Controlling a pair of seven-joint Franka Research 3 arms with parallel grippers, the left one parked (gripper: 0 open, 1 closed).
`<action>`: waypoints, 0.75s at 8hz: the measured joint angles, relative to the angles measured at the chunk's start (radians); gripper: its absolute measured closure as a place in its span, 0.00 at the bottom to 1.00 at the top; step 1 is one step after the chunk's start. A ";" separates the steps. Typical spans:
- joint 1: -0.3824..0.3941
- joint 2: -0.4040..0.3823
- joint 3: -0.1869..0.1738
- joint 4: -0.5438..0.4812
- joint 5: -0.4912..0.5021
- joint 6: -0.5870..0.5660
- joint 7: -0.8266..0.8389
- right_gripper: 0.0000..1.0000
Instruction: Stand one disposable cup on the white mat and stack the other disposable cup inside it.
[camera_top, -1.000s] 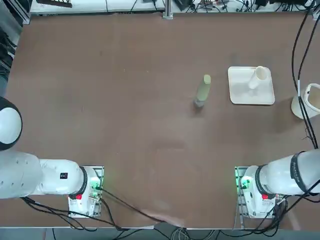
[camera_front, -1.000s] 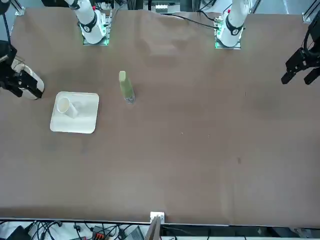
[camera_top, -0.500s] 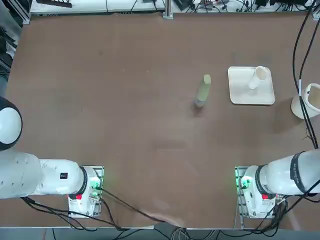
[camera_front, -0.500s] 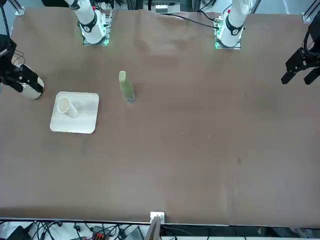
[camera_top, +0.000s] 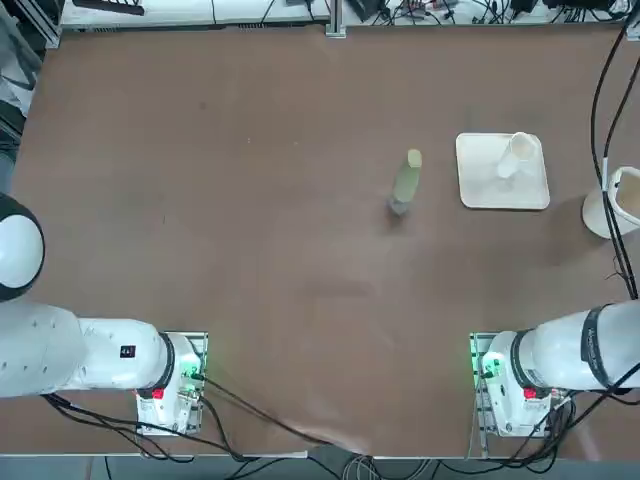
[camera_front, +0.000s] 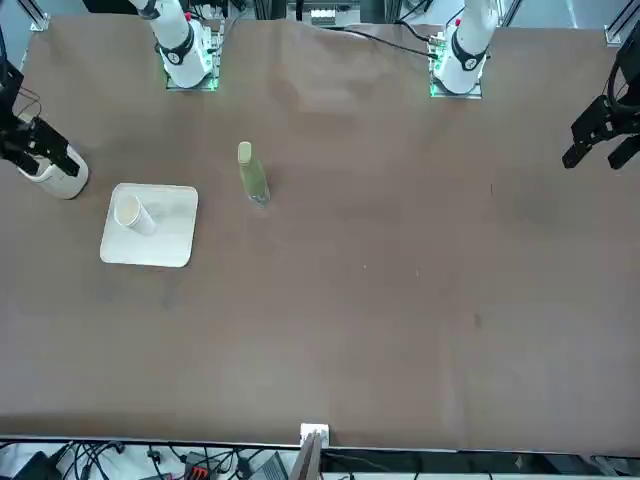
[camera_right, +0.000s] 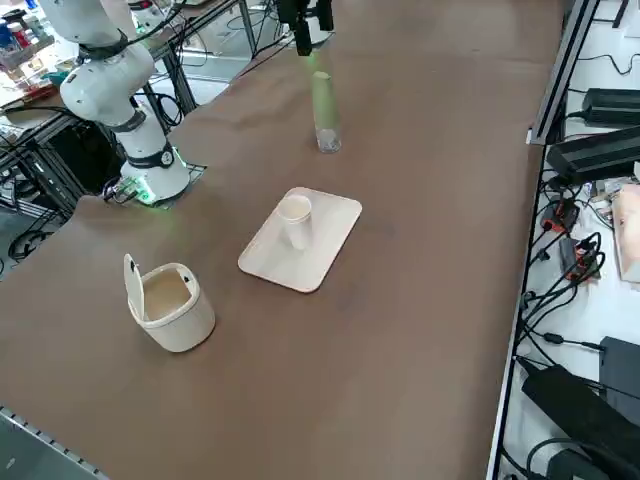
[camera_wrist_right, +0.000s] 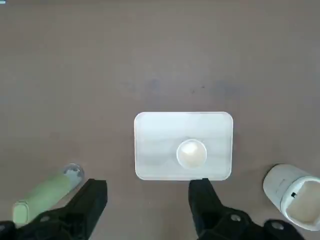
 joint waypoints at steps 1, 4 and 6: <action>-0.001 -0.008 -0.003 -0.003 -0.002 -0.010 0.000 0.00; -0.030 -0.054 -0.005 -0.050 -0.004 -0.013 -0.001 0.00; -0.039 -0.079 0.000 -0.077 -0.004 -0.014 -0.004 0.00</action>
